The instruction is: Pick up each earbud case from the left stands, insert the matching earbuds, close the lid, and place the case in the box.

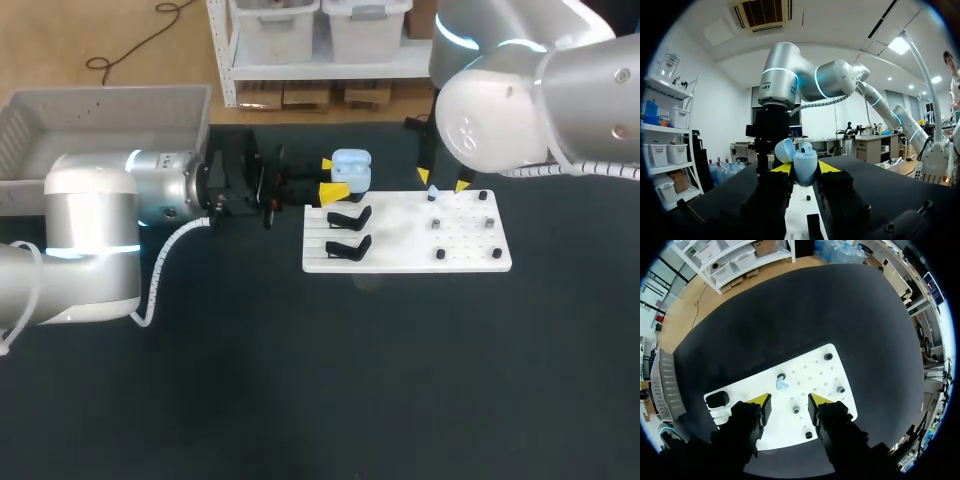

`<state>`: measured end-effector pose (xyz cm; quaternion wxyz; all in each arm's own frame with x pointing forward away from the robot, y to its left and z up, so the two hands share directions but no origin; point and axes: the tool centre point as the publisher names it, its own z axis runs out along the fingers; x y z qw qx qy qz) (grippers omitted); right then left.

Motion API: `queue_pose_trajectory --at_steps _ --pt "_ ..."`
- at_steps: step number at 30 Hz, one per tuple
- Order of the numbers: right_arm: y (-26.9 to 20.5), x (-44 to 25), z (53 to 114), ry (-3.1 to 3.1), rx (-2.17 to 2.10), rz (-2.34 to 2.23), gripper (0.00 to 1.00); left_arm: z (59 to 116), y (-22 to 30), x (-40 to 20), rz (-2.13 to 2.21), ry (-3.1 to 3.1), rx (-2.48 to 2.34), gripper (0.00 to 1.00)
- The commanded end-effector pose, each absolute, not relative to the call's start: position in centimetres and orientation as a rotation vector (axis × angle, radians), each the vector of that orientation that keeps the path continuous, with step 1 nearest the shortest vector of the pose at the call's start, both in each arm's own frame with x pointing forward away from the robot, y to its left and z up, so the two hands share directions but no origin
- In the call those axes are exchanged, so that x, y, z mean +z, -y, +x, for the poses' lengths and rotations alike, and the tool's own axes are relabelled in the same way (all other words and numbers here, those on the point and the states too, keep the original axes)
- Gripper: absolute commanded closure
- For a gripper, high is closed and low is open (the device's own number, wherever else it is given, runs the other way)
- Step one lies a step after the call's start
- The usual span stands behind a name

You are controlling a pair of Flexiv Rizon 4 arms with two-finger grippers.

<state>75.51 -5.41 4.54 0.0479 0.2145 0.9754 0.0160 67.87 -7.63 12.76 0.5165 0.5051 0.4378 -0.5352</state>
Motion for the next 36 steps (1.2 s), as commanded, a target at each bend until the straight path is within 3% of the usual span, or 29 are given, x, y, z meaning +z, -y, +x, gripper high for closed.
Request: queue_pose_trajectory --at_steps 1,24,28,36 --pt "4.7 4.0 76.1 -2.97 0.017 0.674 0.51 68.0 7.7 12.7 1.214 -1.05 -1.286 1.0" --pt "4.2 1.3 76.8 -2.985 0.043 0.717 0.59 68.0 7.7 12.7 1.214 -1.05 -1.286 1.0" --pt "4.4 1.3 76.8 -2.969 0.06 0.727 0.67 68.0 7.7 12.7 1.214 -1.05 -1.286 1.0" --pt "4.7 1.4 76.7 -2.953 0.071 0.737 0.69 68.0 7.7 12.7 1.214 -1.05 -1.286 1.0"
